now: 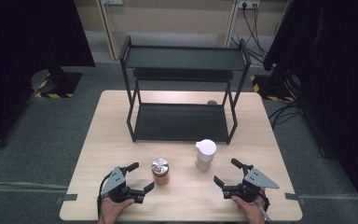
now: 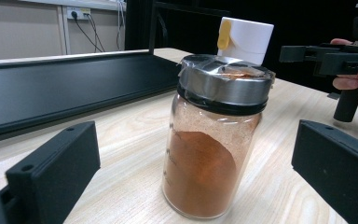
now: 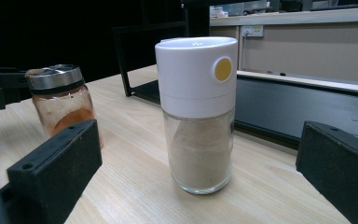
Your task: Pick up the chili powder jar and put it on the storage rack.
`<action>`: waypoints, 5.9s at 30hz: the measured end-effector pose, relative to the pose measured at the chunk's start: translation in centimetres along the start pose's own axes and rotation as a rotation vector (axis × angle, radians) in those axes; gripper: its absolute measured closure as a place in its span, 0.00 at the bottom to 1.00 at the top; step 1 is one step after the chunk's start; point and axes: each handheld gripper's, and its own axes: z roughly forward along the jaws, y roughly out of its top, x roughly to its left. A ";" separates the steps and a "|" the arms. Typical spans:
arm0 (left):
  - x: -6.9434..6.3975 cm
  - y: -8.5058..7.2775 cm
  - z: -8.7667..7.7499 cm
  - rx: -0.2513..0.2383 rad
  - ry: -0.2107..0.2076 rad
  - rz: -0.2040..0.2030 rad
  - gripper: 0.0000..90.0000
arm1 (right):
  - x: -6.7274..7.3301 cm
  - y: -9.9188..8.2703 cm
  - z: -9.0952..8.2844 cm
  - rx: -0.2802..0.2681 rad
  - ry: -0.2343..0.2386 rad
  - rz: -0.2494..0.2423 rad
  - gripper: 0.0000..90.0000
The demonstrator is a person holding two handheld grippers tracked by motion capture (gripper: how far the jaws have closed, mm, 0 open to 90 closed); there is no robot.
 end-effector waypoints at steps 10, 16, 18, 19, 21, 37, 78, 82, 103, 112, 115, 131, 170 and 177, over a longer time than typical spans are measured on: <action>-0.1 0.1 0.2 0.003 0.010 0.012 0.00 | 0.0 0.0 0.1 0.002 -0.002 -0.001 0.00; -0.1 0.3 0.7 0.012 0.001 0.008 0.00 | -0.1 -0.1 0.1 0.003 -0.002 0.000 0.00; -0.2 0.3 0.8 0.017 -0.003 0.007 0.00 | -0.1 -0.1 0.1 0.004 -0.002 0.001 0.00; -0.2 0.4 0.9 0.018 -0.005 0.007 0.00 | 0.0 -0.1 0.2 0.004 -0.002 0.000 0.00; -0.2 0.5 0.9 0.017 -0.007 0.008 0.00 | 0.0 -0.1 0.2 0.004 -0.002 -0.001 0.00; -0.5 1.2 2.1 0.048 -0.020 0.026 0.00 | -0.1 -0.1 0.3 0.005 0.001 0.003 0.00; -1.6 2.9 5.4 0.146 -0.005 0.085 0.33 | -0.2 -0.2 0.4 0.004 0.015 0.010 0.00; -1.7 3.0 5.4 0.146 0.000 0.085 0.34 | -0.2 -0.2 0.4 0.003 0.016 0.010 0.00; -1.2 5.9 5.0 0.140 0.010 0.069 0.34 | -0.2 -0.2 0.4 0.002 0.022 0.014 0.00; 0.1 8.6 4.1 0.115 -0.008 0.070 0.34 | -0.3 -0.3 0.5 0.003 0.024 0.014 0.00; 0.3 9.8 3.9 0.110 -0.002 0.080 0.34 | -0.3 -0.3 0.5 0.003 0.024 0.014 0.00; 1.4 14.9 4.4 0.092 -0.002 0.089 0.34 | -0.3 -0.3 0.5 0.005 0.025 0.016 0.00; 1.3 29.1 9.1 0.101 0.073 0.125 0.34 | -0.4 -0.3 0.5 0.003 0.033 0.019 0.00; 1.4 31.0 9.3 0.072 0.101 0.114 0.34 | -0.4 -0.3 0.5 0.003 0.035 0.021 0.00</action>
